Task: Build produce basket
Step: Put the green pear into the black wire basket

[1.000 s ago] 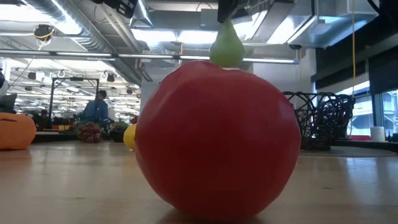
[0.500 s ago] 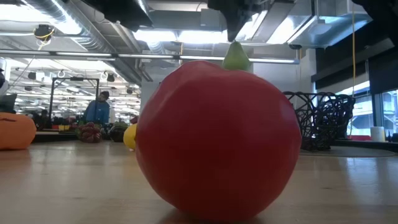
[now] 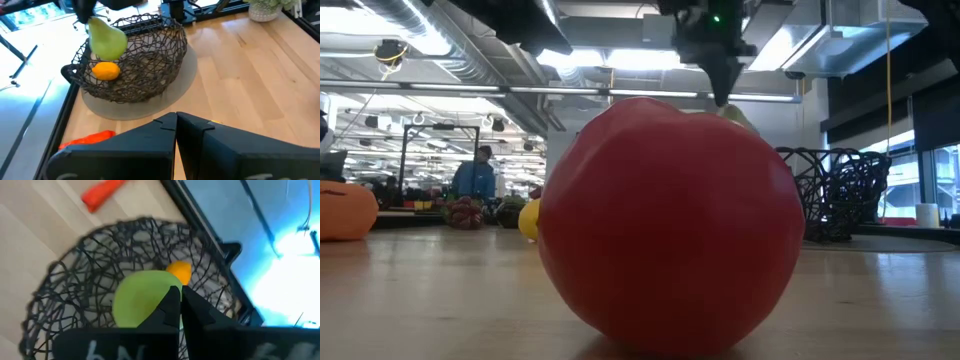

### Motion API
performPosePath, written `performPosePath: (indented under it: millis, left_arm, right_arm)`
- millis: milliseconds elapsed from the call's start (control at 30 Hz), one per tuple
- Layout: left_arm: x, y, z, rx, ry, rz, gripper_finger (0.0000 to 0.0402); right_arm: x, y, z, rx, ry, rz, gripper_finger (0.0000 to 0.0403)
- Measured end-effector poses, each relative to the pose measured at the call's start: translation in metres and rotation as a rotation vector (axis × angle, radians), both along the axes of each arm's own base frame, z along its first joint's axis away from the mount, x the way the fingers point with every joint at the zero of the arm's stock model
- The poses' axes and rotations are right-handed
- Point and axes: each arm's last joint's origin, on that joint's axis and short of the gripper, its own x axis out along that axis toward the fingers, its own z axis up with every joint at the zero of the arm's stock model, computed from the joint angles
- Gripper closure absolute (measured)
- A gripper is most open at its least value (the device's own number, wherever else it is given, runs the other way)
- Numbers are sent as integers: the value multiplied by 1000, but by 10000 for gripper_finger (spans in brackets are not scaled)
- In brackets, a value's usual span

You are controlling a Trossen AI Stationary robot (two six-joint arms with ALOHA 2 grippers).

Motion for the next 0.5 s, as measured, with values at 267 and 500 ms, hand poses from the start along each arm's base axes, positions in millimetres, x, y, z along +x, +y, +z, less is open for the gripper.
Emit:
performPosePath:
  millis: [267,500]
  left_arm:
    - [-1,6,2,5,-20,28,401]
    - [-2,11,2,7,-25,51,401]
  right_arm:
    - [-11,-6,-36,25,-100,4,403]
    - [-12,-9,-65,22,-72,26,403]
